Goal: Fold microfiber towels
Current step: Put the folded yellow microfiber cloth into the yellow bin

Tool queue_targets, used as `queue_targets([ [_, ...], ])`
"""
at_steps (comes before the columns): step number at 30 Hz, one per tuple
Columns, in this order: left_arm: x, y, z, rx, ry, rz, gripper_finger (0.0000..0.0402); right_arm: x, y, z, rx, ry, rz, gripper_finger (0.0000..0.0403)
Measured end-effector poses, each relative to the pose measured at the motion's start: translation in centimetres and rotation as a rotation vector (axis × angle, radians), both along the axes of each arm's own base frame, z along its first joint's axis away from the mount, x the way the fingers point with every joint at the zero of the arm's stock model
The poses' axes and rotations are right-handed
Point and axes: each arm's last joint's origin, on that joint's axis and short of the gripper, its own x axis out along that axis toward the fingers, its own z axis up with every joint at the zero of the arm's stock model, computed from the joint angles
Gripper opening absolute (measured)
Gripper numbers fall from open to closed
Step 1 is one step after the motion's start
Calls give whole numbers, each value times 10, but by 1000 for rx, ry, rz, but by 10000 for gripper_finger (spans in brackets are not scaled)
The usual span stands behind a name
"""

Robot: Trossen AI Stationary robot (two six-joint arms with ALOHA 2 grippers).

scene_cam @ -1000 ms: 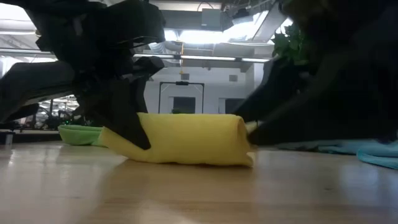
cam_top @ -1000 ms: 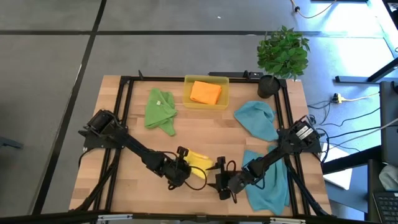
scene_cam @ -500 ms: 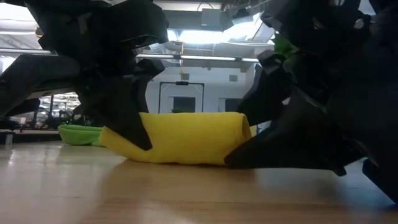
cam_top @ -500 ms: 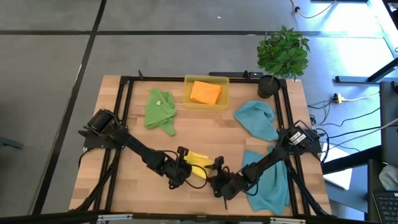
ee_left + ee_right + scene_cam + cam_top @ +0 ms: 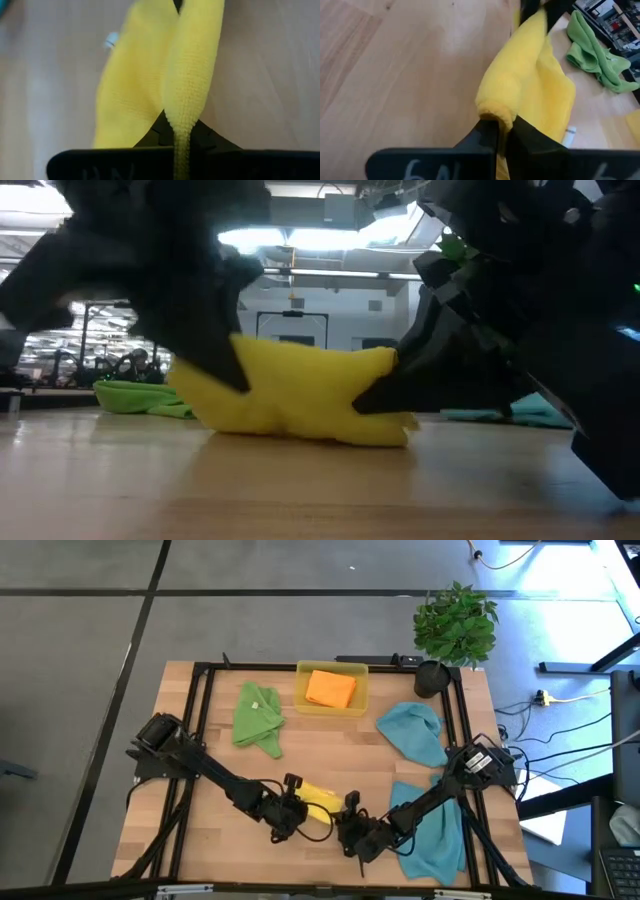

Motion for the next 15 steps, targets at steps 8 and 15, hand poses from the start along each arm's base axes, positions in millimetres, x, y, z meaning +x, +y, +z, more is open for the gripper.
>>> queue_targets([
  [8, -9, 14, 45, 86, -110, 11, 0, -3, -22, 44, -87, -11, -106, 9],
  [15, -5, 53, 67, 211, -119, 41, 0, -1, -75, 90, -145, 39, -211, 8],
])
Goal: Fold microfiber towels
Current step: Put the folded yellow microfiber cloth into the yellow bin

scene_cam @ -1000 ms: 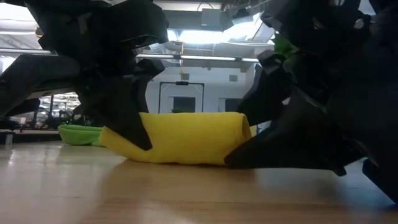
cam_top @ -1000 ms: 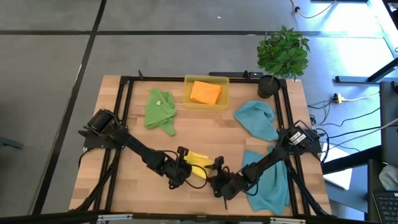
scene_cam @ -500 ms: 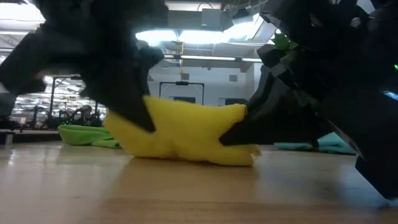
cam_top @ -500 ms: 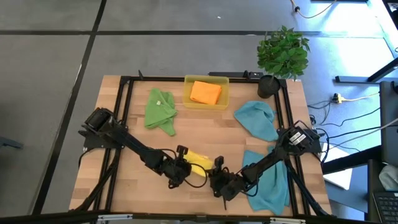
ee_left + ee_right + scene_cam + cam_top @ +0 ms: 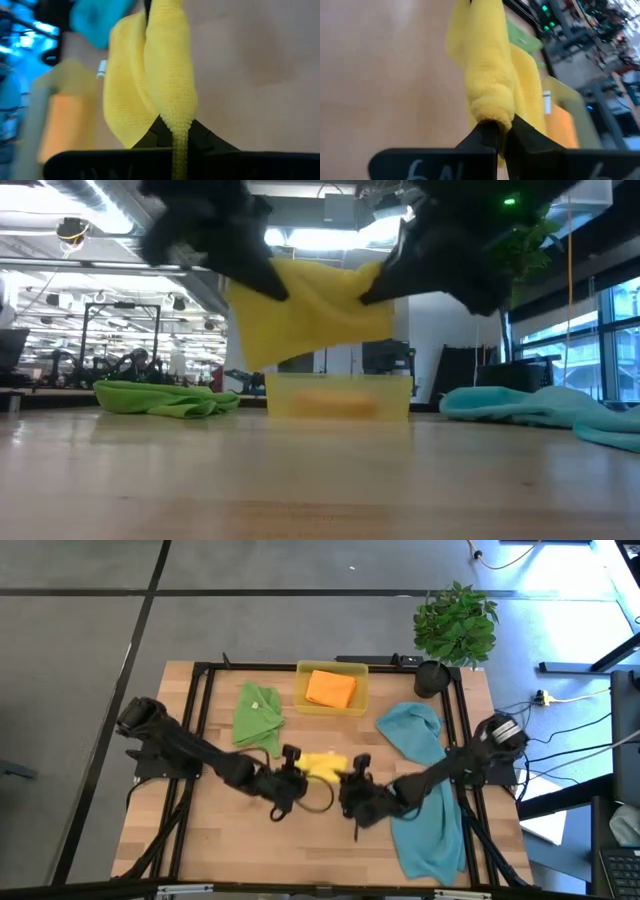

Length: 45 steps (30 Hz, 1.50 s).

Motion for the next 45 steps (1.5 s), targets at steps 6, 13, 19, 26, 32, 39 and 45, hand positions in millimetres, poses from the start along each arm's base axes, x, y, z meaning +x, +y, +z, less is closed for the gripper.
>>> queue_targets([
  [6, 12, 52, 8, 173, 50, 48, 0, 1, -61, 28, -44, 29, -97, 8],
  [13, 24, 121, 27, 300, 104, 120, 0, -7, -143, 50, -1, 16, -157, 8],
  [19, 28, 180, 44, 354, 105, 138, 0, -12, -213, 52, 44, -29, -162, 8],
  [26, 21, 248, 39, 311, 63, 126, 0, -28, -278, 52, 112, -106, -142, 8],
  [32, 19, 292, 24, 321, 35, 108, 0, -35, -318, 41, 137, -151, -142, 8],
  [39, 22, 319, -2, 362, 62, 66, 0, -34, -348, 6, 144, -122, -177, 8],
  [45, 29, 334, -33, 385, 108, 53, 0, -33, -362, -20, 149, -83, -200, 8],
])
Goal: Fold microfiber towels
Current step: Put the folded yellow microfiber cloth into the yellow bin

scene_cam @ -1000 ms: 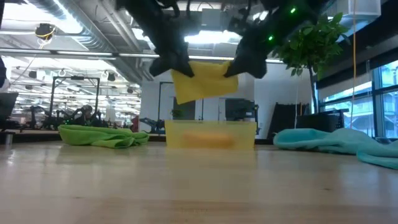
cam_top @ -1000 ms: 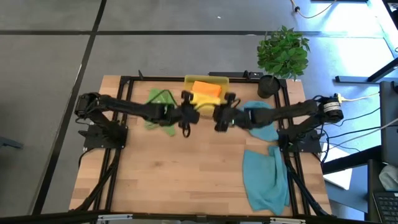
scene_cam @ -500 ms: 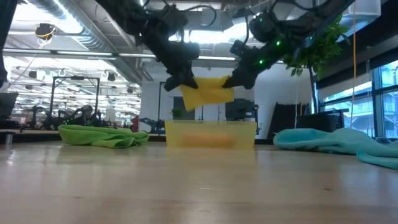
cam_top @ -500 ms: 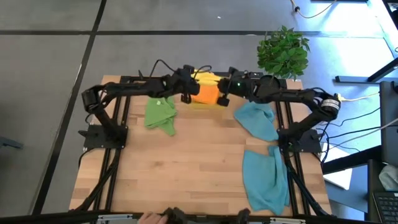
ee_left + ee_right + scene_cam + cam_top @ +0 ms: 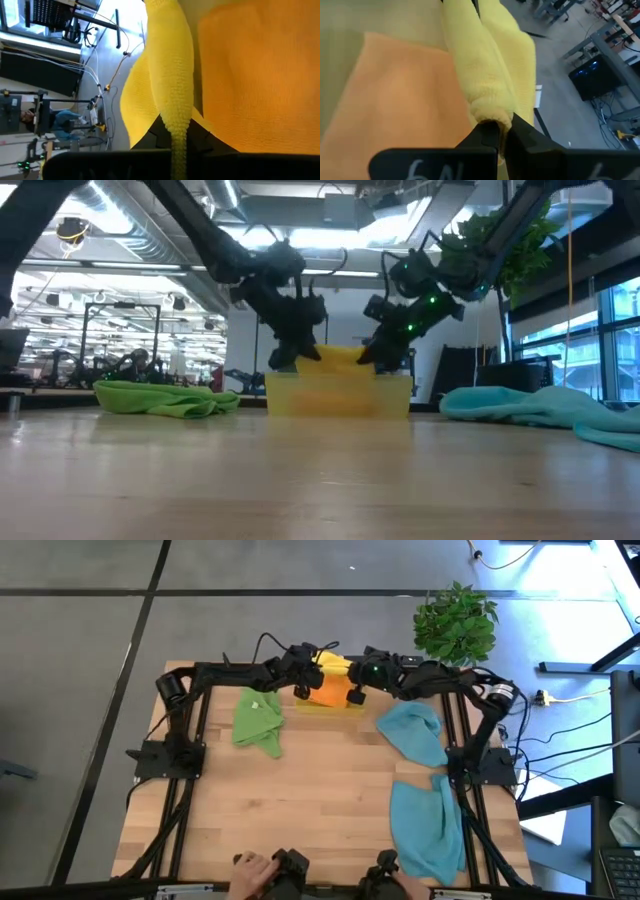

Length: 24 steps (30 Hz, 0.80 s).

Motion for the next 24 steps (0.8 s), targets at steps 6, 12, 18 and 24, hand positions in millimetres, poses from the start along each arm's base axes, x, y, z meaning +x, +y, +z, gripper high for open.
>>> queue_targets([
  [6, 7, 5, -22, 70, 60, -10, 0, 0, -5, -18, 0, 54, -4, 8],
  [12, 11, -5, -30, 41, 111, -25, 0, 0, -3, -26, 44, 90, 32, 8],
  [18, 22, -24, -31, 80, 150, -20, 0, 0, 0, -28, 67, 110, 53, 8],
  [24, 27, -40, -34, 93, 201, -11, 0, -1, 2, -31, 109, 119, 93, 8],
])
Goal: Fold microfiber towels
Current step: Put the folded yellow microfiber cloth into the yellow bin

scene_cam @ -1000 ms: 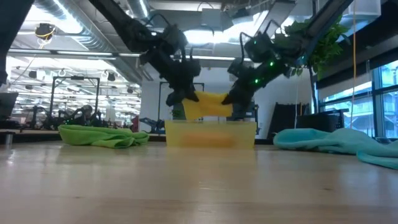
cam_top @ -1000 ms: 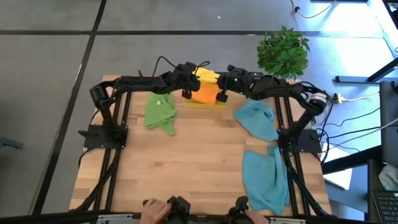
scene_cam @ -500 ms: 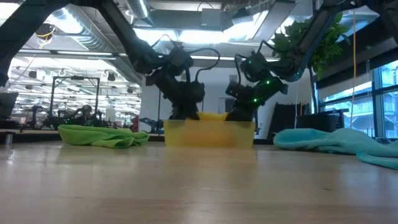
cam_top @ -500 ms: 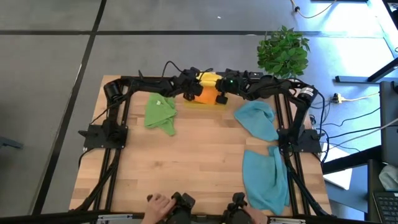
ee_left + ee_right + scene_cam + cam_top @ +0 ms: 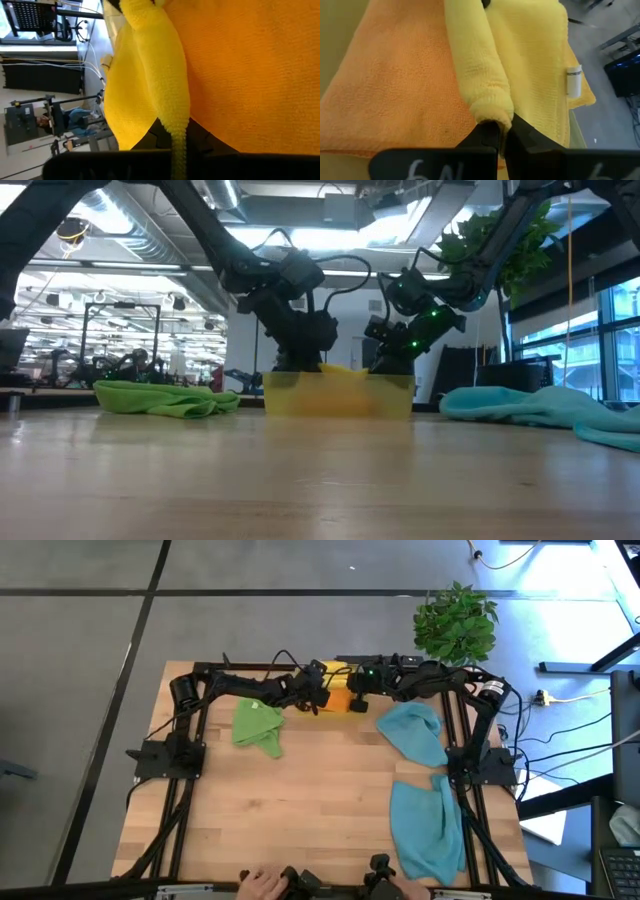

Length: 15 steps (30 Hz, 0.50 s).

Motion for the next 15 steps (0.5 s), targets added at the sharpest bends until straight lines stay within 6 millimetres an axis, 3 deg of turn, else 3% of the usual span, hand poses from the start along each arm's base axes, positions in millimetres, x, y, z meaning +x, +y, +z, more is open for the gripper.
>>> queue_targets([
  [7, 0, -4, 1, -53, -25, 4, 0, -1, 2, 4, 18, -6, 11, 8],
  [15, -12, -1, 26, -176, -103, -26, 0, -4, 7, 26, 60, -83, 38, 8],
])
